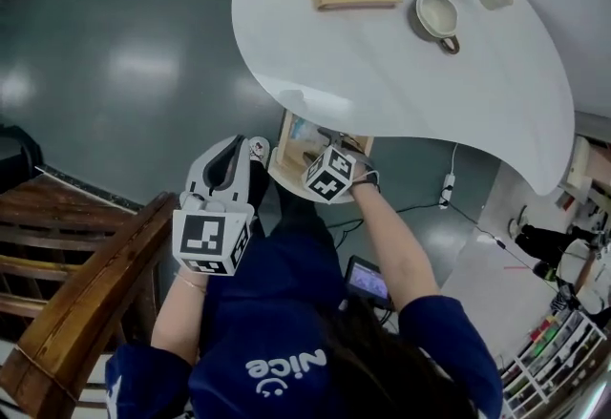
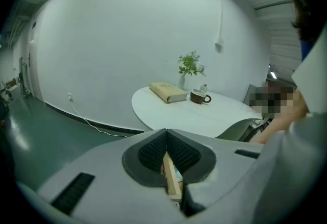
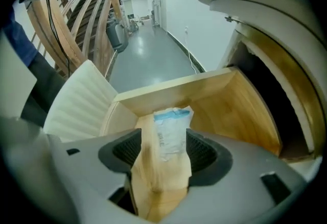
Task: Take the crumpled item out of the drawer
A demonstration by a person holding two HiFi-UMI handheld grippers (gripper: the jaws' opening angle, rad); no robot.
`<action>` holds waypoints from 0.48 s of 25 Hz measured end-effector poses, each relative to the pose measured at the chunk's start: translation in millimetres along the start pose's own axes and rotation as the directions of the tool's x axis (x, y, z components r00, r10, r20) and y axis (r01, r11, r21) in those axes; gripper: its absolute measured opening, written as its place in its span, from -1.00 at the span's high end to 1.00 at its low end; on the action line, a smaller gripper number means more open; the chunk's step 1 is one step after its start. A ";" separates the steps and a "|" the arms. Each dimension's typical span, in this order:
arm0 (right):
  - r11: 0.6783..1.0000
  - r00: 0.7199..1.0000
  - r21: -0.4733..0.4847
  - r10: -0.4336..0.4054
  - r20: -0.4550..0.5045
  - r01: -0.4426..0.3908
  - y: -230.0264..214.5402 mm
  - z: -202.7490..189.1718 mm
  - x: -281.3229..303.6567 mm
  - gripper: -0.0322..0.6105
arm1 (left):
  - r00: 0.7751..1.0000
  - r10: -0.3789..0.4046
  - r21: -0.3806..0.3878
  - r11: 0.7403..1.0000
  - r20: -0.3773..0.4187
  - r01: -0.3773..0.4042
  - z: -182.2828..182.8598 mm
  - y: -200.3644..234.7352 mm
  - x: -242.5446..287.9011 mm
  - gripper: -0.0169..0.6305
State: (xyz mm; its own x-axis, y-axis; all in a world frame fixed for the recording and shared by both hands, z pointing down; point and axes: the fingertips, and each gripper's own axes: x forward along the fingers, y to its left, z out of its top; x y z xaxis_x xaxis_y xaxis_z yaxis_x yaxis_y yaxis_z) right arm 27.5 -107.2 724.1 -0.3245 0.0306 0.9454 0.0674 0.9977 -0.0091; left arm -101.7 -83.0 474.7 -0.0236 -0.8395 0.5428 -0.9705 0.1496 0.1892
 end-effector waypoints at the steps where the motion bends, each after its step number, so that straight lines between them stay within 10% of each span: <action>1: 1.000 1.000 -0.009 0.003 -0.003 -0.003 0.7 -0.6 3.8 0.00 | 1.000 0.010 -0.006 1.000 -0.002 -0.010 -2.6 2.4 -2.0 0.93; 12: 0.995 0.998 -0.103 -0.008 -0.069 0.001 -11.2 -6.3 42.7 -0.12 | 0.997 0.058 -0.056 0.997 -0.054 -0.061 -38.7 13.6 -6.8 0.93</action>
State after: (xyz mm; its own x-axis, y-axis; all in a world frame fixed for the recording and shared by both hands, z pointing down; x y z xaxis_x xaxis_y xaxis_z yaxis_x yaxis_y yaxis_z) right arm 18.9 -117.5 766.7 -0.2590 0.0185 0.9657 0.1644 0.9861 0.0252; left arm -105.5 -55.0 505.2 -0.0665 -0.8001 0.5961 -0.9522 0.2295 0.2018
